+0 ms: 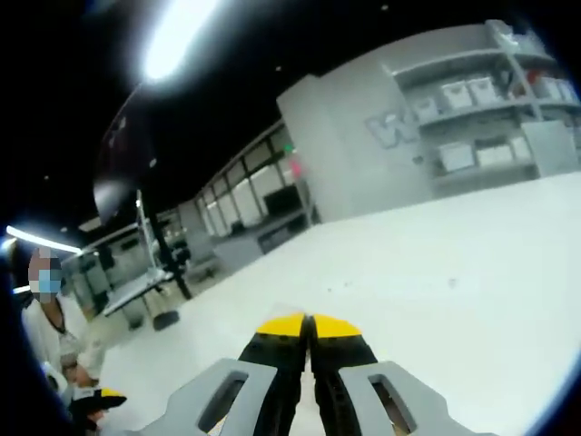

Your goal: Open the resealable bag by pulling the two sides of the seal apart until the entire bag opening is separated and visibly accessible.

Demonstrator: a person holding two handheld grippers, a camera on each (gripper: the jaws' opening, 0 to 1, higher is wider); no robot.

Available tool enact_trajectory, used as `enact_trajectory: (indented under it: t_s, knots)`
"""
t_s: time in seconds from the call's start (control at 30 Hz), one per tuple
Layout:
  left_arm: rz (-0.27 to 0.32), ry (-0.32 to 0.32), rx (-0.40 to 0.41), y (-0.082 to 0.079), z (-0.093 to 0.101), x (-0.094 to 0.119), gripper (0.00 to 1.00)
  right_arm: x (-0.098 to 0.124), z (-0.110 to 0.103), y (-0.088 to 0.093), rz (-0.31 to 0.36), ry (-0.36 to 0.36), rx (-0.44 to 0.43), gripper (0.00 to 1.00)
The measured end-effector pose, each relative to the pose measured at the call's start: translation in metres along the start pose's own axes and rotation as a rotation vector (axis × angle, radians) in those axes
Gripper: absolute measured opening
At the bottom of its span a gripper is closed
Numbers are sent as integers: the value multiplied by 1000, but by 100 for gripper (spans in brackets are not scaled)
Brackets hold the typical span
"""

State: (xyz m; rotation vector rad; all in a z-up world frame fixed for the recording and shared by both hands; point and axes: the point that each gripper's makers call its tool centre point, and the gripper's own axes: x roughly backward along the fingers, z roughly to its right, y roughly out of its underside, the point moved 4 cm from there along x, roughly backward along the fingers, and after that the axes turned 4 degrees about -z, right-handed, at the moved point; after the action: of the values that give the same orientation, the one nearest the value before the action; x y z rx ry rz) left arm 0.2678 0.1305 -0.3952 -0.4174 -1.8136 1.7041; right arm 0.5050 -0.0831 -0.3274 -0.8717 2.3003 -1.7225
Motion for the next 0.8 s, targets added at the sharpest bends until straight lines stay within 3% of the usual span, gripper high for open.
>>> enact_trajectory:
  t_s: [0.8]
  knots:
    - [-19,-10,-7,-1,-1,-1,100,-30,15,-11,-11,23,-1,0]
